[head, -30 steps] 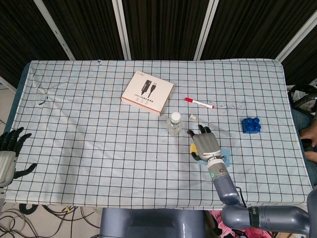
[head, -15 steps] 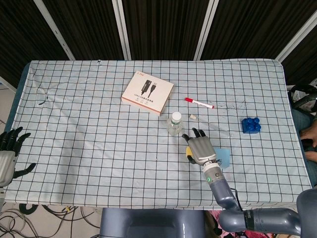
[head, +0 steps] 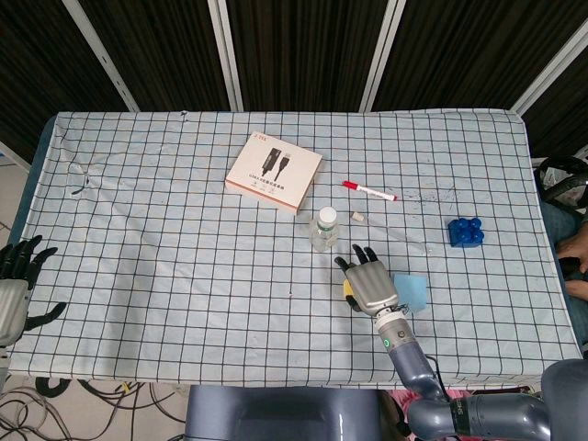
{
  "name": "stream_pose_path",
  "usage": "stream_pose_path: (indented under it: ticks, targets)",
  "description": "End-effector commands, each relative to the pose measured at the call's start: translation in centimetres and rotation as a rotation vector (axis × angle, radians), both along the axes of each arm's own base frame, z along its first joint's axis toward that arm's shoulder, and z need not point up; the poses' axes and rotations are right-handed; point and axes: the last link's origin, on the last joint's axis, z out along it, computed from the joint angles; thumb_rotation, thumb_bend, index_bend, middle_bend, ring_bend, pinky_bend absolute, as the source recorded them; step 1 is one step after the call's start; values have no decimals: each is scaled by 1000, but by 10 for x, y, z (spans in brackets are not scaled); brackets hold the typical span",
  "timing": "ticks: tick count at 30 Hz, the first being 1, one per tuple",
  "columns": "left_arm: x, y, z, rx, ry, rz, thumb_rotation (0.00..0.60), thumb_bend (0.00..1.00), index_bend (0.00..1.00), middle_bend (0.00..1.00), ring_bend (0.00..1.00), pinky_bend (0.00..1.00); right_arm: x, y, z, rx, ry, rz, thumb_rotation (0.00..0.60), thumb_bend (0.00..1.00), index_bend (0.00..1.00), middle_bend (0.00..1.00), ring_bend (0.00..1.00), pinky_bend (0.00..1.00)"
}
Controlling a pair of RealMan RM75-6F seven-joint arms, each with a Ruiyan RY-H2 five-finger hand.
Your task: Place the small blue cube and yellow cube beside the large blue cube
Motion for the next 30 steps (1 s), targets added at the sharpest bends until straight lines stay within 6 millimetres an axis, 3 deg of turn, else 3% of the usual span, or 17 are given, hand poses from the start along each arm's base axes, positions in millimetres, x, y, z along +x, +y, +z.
stream_pose_path:
  ticks: [1,30]
  targets:
    - [0,0,0,0,0,0,600,151,173,35,0,0,-1,1,-2,-1,2,-2,600,272,201,468,60,107]
    - [0,0,0,-1,0,1,600,151,173,35,0,0,-17,2,-6,8,35,11,600,272,201,468,60,107]
